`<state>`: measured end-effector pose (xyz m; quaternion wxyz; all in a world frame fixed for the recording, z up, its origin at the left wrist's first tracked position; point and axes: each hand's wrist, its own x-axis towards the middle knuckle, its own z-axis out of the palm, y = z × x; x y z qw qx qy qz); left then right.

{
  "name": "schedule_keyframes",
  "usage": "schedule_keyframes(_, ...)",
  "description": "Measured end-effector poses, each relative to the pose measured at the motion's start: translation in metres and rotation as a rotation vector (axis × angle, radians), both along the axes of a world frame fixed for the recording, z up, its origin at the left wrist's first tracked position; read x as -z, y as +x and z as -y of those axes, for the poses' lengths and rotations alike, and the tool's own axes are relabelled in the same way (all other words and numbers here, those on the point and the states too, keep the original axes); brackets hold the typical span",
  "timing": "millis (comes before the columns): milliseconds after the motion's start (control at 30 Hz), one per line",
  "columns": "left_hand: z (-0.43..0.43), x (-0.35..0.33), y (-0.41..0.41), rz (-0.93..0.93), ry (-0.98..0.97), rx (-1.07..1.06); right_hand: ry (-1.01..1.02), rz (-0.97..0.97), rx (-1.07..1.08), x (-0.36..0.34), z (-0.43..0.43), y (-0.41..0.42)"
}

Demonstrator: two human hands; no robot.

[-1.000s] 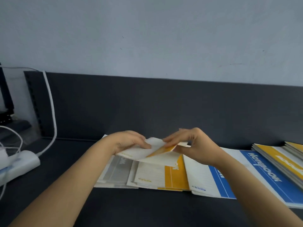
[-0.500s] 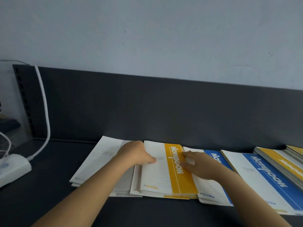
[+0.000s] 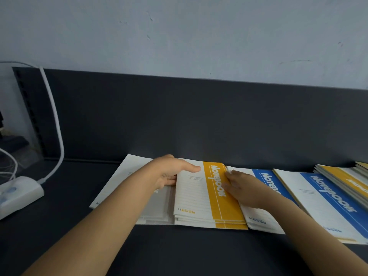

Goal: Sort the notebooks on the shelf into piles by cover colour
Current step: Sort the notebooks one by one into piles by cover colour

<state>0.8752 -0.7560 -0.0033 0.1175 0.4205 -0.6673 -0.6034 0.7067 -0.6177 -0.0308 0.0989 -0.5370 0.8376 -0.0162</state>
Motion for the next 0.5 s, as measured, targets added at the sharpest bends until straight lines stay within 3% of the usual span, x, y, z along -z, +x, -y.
schedule_keyframes(167, -0.009, -0.008, 0.005, -0.086, 0.100, 0.030, -0.053, 0.037, 0.014, 0.003, -0.001, 0.002)
schedule_keyframes(267, -0.015, -0.007, 0.002, -0.050, 0.008, 0.085, -0.063, 0.046, 0.013, 0.002, -0.003, 0.003)
schedule_keyframes(367, -0.021, -0.003, -0.002, 0.100, -0.197, 0.184, -0.071, 0.099, 0.011, -0.003, -0.006, 0.001)
schedule_keyframes(500, -0.039, 0.000, -0.011, 0.448, -0.682, 0.239, -0.178, 0.087, 0.042, -0.013, -0.020, -0.020)
